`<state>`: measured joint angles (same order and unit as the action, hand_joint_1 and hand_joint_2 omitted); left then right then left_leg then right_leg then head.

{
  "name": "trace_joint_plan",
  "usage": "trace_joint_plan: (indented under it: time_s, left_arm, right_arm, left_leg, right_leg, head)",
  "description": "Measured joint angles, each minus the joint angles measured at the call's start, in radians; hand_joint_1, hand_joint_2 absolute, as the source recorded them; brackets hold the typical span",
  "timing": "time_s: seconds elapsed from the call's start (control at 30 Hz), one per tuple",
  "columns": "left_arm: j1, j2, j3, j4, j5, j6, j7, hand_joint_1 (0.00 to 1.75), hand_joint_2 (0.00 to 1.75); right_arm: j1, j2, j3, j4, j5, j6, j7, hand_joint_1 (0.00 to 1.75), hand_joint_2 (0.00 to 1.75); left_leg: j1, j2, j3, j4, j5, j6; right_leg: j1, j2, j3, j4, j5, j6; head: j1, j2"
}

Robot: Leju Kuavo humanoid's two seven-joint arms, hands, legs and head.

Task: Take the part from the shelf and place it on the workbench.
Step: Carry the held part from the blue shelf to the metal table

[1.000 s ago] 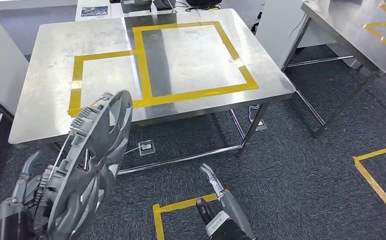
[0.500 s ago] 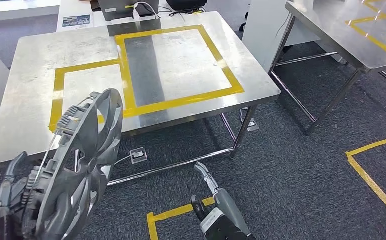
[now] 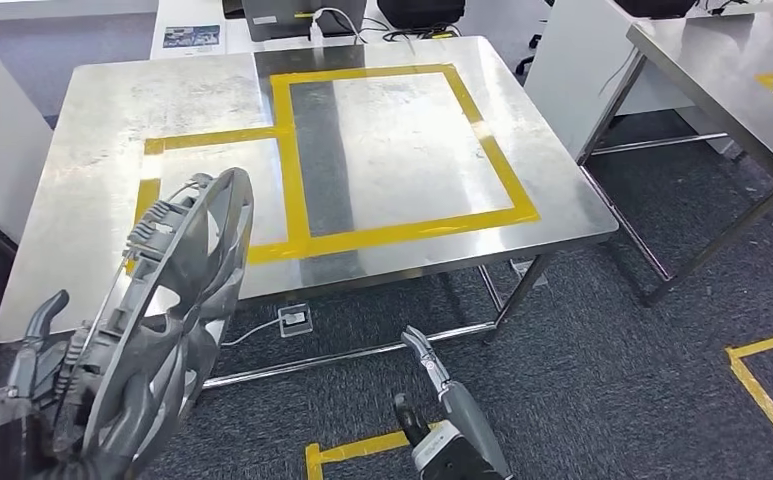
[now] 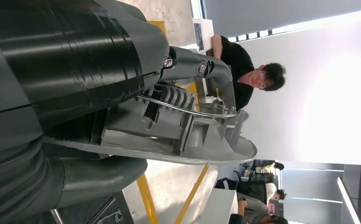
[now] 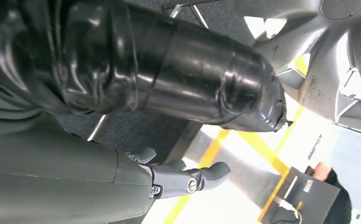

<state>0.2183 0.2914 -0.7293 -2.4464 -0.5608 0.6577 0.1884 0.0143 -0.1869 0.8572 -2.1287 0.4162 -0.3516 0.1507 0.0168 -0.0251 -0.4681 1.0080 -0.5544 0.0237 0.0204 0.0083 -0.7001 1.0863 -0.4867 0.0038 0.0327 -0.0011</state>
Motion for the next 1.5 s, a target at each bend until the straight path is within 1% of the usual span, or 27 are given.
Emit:
trace_joint_plan:
  time_s: [0.03,0.07,0.13,0.2,0.27,0.33,0.37,0.4,0.43,0.5,0.53,0.63,0.7,0.77,0.83,0.87,0.9,0.93,1.0,1.07,1.13,1.23,1.3,1.37,1.4,1.43,1.5]
  left_arm:
    - [-0.002,0.000,0.000,0.000,0.000,0.000,-0.001,1.75,1.75]
    - [-0.003,0.000,0.000,0.001,-0.001,0.000,-0.002,1.75,1.75]
    - [-0.004,0.000,0.000,0.000,-0.002,0.000,-0.005,1.75,1.75]
    - [-0.004,0.001,-0.001,-0.003,-0.005,0.000,-0.006,1.75,1.75]
    - [-0.005,0.001,-0.002,-0.004,-0.009,0.000,-0.008,1.75,1.75]
    - [-0.005,0.001,-0.002,-0.005,-0.014,0.000,-0.008,1.75,1.75]
    - [-0.004,0.002,-0.003,-0.006,-0.016,0.000,-0.009,1.75,1.75]
    - [-0.003,0.002,-0.003,-0.006,-0.016,0.000,-0.011,1.75,1.75]
    - [-0.003,0.003,-0.004,-0.006,-0.015,0.000,-0.015,1.75,1.75]
    - [-0.003,0.005,-0.005,-0.006,-0.013,0.000,-0.022,1.75,1.75]
    - [-0.003,0.005,-0.006,-0.006,-0.013,0.000,-0.023,1.75,1.75]
    - [-0.004,0.005,-0.006,-0.008,-0.018,0.000,-0.010,1.75,1.75]
    - [-0.004,0.005,-0.006,-0.008,-0.047,-0.001,0.009,1.75,1.75]
    - [-0.005,0.002,-0.005,-0.006,-0.119,-0.009,0.040,1.75,1.75]
    - [-0.012,-0.004,-0.002,-0.004,-0.191,-0.021,0.074,1.75,1.75]
    - [-0.017,-0.006,0.000,-0.002,-0.211,-0.026,0.087,1.75,1.75]
    - [-0.023,-0.008,0.001,0.001,-0.220,-0.030,0.095,1.75,1.75]
    - [-0.029,-0.010,0.002,0.003,-0.221,-0.034,0.101,1.75,1.75]
    - [-0.039,-0.015,0.002,0.008,-0.212,-0.044,0.109,1.75,1.75]
    - [-0.048,-0.019,0.002,0.011,-0.196,-0.053,0.113,1.75,1.75]
    - [-0.057,-0.020,0.002,0.013,-0.179,-0.057,0.113,1.75,1.75]
    - [-0.061,-0.021,0.002,0.015,-0.171,-0.058,0.108,1.75,1.75]
    - [-0.062,-0.023,0.003,0.018,-0.194,-0.066,0.113,1.75,1.75]
    - [-0.063,-0.025,0.008,0.020,-0.214,-0.073,0.121,1.75,1.75]
    - [-0.063,-0.025,0.010,0.022,-0.216,-0.074,0.123,1.75,1.75]
    - [-0.062,-0.025,0.012,0.025,-0.216,-0.073,0.123,1.75,1.75]
    - [-0.062,-0.026,0.012,0.029,-0.211,-0.072,0.119,1.75,1.75]
  right_arm:
    - [0.001,0.000,0.000,0.000,0.000,0.000,0.000,0.00,0.00]
    - [0.003,-0.001,0.000,0.000,0.000,0.000,0.000,0.00,0.00]
    - [0.002,-0.003,0.000,-0.001,0.000,-0.002,-0.001,0.00,0.00]
    - [0.000,-0.003,0.000,-0.003,0.000,-0.002,-0.002,0.00,0.00]
    - [-0.002,-0.003,0.000,-0.003,-0.001,-0.002,-0.002,0.00,0.00]
    - [-0.001,-0.003,0.000,-0.002,-0.003,-0.002,-0.003,0.00,0.00]
    - [-0.001,-0.003,0.000,-0.001,-0.004,-0.003,-0.004,0.00,0.00]
    - [-0.001,-0.004,0.000,0.000,-0.004,-0.004,-0.007,0.00,0.00]
    - [-0.001,-0.004,0.000,0.002,-0.005,-0.005,-0.010,0.00,0.00]
    - [-0.001,-0.004,0.000,0.006,-0.005,-0.007,-0.014,0.00,0.00]
    - [-0.001,-0.004,0.000,0.007,-0.005,-0.005,-0.013,0.00,0.00]
    - [-0.001,-0.004,0.001,0.007,-0.005,0.003,-0.007,0.00,0.00]
    - [-0.002,-0.004,0.001,0.006,-0.005,0.005,-0.006,0.00,0.00]
    - [-0.004,-0.005,0.001,0.006,-0.005,0.006,-0.005,0.00,0.00]
    - [-0.005,-0.005,0.002,0.006,-0.005,0.010,-0.005,0.00,0.00]
    - [-0.005,-0.005,0.002,0.007,-0.007,0.013,-0.005,0.00,0.00]
    - [-0.006,-0.005,0.002,0.008,-0.009,0.015,-0.008,0.00,0.00]
    - [-0.007,-0.004,0.002,0.009,-0.012,0.018,-0.012,0.00,0.00]
    - [-0.011,-0.004,0.002,0.010,-0.018,0.021,-0.021,0.00,0.00]
    - [-0.016,-0.003,0.002,0.012,-0.021,0.024,-0.028,0.00,0.00]
    - [-0.018,-0.003,0.002,0.014,-0.024,0.027,-0.035,0.00,0.00]
    - [-0.018,-0.002,0.002,0.017,-0.027,0.027,-0.044,0.00,0.00]
    - [-0.020,0.000,0.002,0.020,-0.028,0.027,-0.049,0.00,0.00]
    - [-0.019,0.002,0.002,0.024,-0.029,0.027,-0.050,0.00,0.00]
    - [-0.019,0.002,0.002,0.027,-0.029,0.027,-0.051,0.00,0.00]
    - [-0.018,0.003,0.002,0.029,-0.029,0.027,-0.052,0.00,0.00]
    - [-0.018,0.005,0.002,0.034,-0.030,0.027,-0.053,0.00,0.00]
  left_leg:
    - [-0.001,-0.004,0.005,-0.003,-0.008,-0.002]
    - [0.000,-0.009,0.010,-0.008,-0.015,-0.006]
    - [0.000,-0.014,0.025,-0.010,-0.012,-0.015]
    - [-0.002,-0.004,0.022,0.022,-0.007,-0.021]
    - [-0.002,0.009,-0.037,0.113,-0.033,-0.027]
    - [0.001,0.014,-0.118,0.218,-0.085,-0.035]
    - [0.003,0.014,-0.148,0.242,-0.099,-0.039]
    - [0.005,0.015,-0.163,0.237,-0.091,-0.042]
    - [0.007,0.016,-0.163,0.201,-0.058,-0.045]
    - [0.011,0.016,-0.139,0.091,0.025,-0.050]
    - [0.012,0.017,-0.131,0.055,0.039,-0.045]
    - [0.011,0.019,-0.117,0.042,0.043,-0.019]
    - [0.015,0.021,-0.109,0.042,0.055,-0.008]
    - [0.017,0.023,-0.106,0.041,0.057,-0.002]
    - [0.017,0.023,-0.106,0.041,0.054,0.000]
    - [0.016,0.023,-0.105,0.042,0.053,0.001]
    - [0.016,0.022,-0.103,0.042,0.050,0.001]
    - [0.016,0.021,-0.100,0.041,0.047,0.000]
    - [0.015,0.019,-0.090,0.039,0.041,-0.002]
    - [0.015,0.019,-0.086,0.034,0.038,-0.009]
    - [0.016,0.021,-0.084,0.026,0.038,-0.020]
    - [0.016,0.024,-0.088,0.038,0.025,-0.032]
    - [0.014,0.025,-0.137,0.131,-0.014,-0.035]
    - [0.014,0.025,-0.213,0.249,-0.046,-0.038]
    - [0.014,0.025,-0.234,0.271,-0.039,-0.040]
    - [0.014,0.025,-0.237,0.256,-0.013,-0.040]
    - [0.016,0.025,-0.195,0.148,0.056,-0.040]
  right_leg:
    - [0.007,0.010,0.007,-0.038,0.055,-0.017]
    - [0.013,0.018,0.015,-0.057,0.092,-0.029]
    - [0.015,0.022,0.039,-0.076,0.106,-0.042]
    - [0.009,0.016,0.069,-0.103,0.109,-0.045]
    - [0.005,0.015,0.090,-0.119,0.106,-0.047]
    - [0.004,0.015,0.097,-0.120,0.095,-0.046]
    - [0.003,0.015,0.100,-0.118,0.089,-0.044]
    - [0.002,0.016,0.103,-0.113,0.082,-0.040]
    - [-0.001,0.018,0.106,-0.106,0.074,-0.036]
    - [-0.004,0.020,0.108,-0.084,0.055,-0.023]
    - [-0.005,0.022,0.105,-0.072,0.047,-0.015]
    - [-0.002,0.023,0.091,-0.051,0.027,0.003]
    - [-0.003,0.019,0.082,-0.032,0.012,0.014]
    - [-0.009,0.011,0.049,0.044,-0.031,0.028]
    - [-0.018,0.003,-0.016,0.166,-0.083,0.040]
    - [-0.021,0.001,-0.040,0.207,-0.091,0.042]
    - [-0.023,0.000,-0.048,0.215,-0.080,0.042]
    - [-0.023,0.000,-0.039,0.185,-0.051,0.039]
    - [-0.020,0.000,0.016,0.057,0.020,0.024]
    - [-0.011,-0.002,0.062,-0.034,0.051,0.005]
    - [-0.003,-0.003,0.076,-0.054,0.050,-0.005]
    - [-0.010,-0.001,0.104,-0.091,0.056,-0.012]
    - [-0.011,-0.002,0.120,-0.106,0.054,-0.018]
    - [-0.009,-0.001,0.125,-0.105,0.047,-0.022]
    - [-0.009,0.000,0.128,-0.103,0.043,-0.022]
    - [-0.009,0.002,0.131,-0.099,0.037,-0.020]
    - [-0.010,0.004,0.137,-0.084,0.021,-0.012]
  head:
    - [0.000,0.000]
    - [0.001,0.000]
    - [0.005,0.000]
    - [0.005,0.000]
    - [-0.003,0.000]
    - [-0.013,0.000]
    - [-0.017,0.000]
    - [-0.021,0.000]
    - [-0.023,0.000]
    - [-0.031,0.000]
    - [-0.036,0.000]
    - [-0.038,0.000]
    - [-0.032,0.000]
    - [-0.020,0.000]
    - [-0.010,0.000]
    - [-0.008,0.000]
    - [-0.006,0.000]
    - [-0.002,0.000]
    - [0.007,0.000]
    - [0.011,0.000]
    - [0.013,0.000]
    - [0.011,0.000]
    - [-0.003,0.000]
    - [-0.015,0.000]
    - [-0.020,0.000]
    - [-0.025,0.000]
    - [-0.032,0.000]
